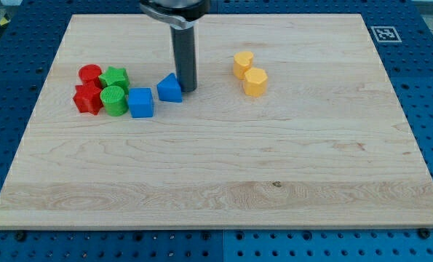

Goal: Push the yellow hexagon to the right of the blue cube

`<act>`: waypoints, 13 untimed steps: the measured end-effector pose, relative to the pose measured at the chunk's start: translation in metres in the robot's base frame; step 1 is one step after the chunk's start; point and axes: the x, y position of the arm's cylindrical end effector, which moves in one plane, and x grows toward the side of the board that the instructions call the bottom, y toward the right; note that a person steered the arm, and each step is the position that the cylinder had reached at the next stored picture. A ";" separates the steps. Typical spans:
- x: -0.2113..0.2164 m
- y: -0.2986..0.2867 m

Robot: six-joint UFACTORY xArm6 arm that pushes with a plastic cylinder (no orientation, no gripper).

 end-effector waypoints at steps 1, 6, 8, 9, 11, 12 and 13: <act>-0.006 -0.022; -0.023 -0.027; 0.013 0.054; 0.040 0.099; 0.067 0.214; 0.042 0.247; 0.003 0.224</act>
